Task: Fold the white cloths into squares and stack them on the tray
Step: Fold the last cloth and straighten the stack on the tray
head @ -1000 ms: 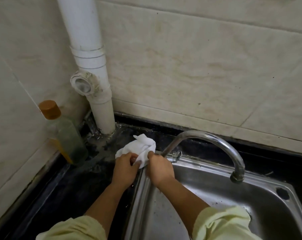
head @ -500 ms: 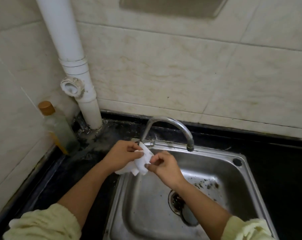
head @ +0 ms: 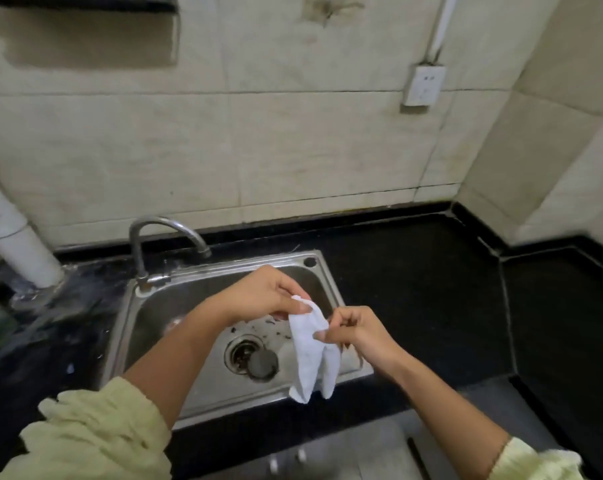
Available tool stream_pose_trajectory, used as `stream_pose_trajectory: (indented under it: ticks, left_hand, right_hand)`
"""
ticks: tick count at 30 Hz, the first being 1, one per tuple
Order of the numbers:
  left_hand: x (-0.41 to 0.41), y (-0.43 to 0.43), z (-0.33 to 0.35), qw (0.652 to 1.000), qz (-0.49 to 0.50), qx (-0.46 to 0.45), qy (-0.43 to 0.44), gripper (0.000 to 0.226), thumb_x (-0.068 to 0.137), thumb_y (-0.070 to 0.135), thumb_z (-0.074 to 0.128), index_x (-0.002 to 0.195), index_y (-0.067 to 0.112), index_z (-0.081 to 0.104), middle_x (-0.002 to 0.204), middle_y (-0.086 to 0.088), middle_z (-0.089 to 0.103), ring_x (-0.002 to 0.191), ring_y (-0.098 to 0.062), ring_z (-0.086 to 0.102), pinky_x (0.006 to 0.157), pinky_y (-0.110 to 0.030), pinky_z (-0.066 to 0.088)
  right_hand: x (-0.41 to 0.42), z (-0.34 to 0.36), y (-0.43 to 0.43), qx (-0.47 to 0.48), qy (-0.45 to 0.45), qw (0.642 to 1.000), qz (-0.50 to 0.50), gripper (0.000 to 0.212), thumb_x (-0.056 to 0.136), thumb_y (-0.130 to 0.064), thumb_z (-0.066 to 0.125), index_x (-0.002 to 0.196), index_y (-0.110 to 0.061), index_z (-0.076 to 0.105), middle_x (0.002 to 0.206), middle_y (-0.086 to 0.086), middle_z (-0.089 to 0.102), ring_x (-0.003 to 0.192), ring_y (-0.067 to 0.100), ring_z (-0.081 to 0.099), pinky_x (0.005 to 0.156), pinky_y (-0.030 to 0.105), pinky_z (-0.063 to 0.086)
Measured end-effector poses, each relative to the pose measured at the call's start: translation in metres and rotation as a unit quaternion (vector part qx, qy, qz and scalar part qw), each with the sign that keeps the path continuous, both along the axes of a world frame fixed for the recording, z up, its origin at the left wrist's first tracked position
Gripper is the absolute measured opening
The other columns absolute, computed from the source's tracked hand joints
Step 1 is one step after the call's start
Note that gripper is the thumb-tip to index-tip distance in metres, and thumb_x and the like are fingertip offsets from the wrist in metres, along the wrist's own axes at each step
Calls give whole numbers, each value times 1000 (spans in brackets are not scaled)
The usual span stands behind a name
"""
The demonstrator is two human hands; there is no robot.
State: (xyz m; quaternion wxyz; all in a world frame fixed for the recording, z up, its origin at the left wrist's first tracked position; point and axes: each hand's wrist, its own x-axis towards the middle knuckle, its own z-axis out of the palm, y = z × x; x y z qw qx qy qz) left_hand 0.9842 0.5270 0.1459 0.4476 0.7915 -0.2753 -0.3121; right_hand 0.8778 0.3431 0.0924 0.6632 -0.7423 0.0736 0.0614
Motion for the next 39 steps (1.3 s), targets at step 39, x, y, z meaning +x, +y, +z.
stream_pose_trajectory:
  ticks: [39]
  left_hand:
    - [-292,-627,-11,930,-358,-82,9,8,84,17,72,89,20,77,91,1,76,93,-13,69,83,-32,57]
  right_hand:
    - [-492,37,-464,-306,200,718,-592,16,75,-30,82,71,-15,76,74,-2,72,71,12,63,60,26,46]
